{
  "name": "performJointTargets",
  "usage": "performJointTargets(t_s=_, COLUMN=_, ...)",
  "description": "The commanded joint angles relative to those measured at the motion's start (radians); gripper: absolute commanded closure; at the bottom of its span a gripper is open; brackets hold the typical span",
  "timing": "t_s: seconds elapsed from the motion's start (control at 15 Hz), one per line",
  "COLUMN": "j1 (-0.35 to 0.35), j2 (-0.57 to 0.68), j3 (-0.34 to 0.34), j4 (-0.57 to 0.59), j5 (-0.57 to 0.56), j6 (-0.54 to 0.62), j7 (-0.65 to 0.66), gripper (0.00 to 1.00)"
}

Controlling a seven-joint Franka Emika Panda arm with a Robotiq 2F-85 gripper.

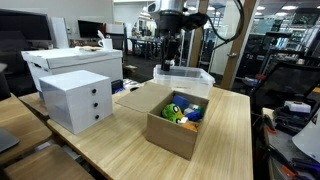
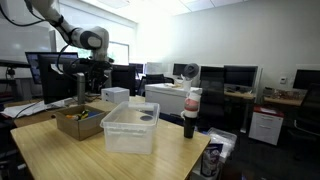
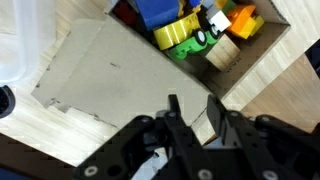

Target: Open the cardboard box lid

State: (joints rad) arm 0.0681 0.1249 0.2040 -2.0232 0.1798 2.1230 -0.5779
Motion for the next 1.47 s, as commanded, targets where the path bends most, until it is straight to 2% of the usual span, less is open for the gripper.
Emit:
performJointTargets(t_s=0.0, j1=0.010, j2=-0.101, j3=-0.040, j4=0.007, j5=-0.066, j6=-0.134, j7=0.124, gripper=0.34)
performJointTargets(t_s=0.4, j1=-0.004, j2=-0.211, j3=-0.101, j4=0.017, j5=-0.143, j6=-0.275, j7=0.320, gripper=0.02)
performJointTargets(t_s=0.8, j1=-0.033, j2=-0.339, j3=-0.180, j4=-0.029, j5=-0.117, j6=-0.288, j7=0.401, gripper=0.00)
performJointTargets(t_s=1.4, j1=-0.068, j2=-0.481, j3=-0.250, j4=-0.139, j5=-0.151, j6=-0.233, j7=0.370, gripper=0.00)
